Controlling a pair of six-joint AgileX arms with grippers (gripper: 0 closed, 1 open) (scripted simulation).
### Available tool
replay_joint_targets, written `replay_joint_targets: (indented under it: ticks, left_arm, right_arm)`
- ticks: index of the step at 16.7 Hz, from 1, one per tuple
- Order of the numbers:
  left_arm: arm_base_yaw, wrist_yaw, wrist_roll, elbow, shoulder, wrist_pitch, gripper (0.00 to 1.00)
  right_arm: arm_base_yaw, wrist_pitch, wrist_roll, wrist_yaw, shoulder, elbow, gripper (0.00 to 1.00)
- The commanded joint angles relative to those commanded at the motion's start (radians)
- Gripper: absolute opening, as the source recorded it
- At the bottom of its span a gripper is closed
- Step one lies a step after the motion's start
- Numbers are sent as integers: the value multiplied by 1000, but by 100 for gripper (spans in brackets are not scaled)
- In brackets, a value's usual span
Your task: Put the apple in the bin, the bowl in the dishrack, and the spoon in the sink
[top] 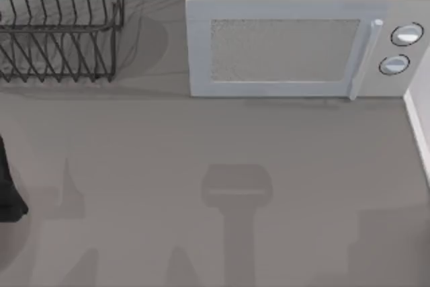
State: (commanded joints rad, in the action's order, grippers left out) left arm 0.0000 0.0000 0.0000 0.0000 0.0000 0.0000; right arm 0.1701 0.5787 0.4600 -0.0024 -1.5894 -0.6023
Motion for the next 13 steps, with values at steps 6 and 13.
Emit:
replay_joint_targets:
  ticks: [6,13]
  left_arm:
    - [0,0,0,0,0,0,100]
    - [0,0,0,0,0,0,100]
  right_arm:
    - [0,0,0,0,0,0,0]
    - [7,203,5,-14,109,-122,0]
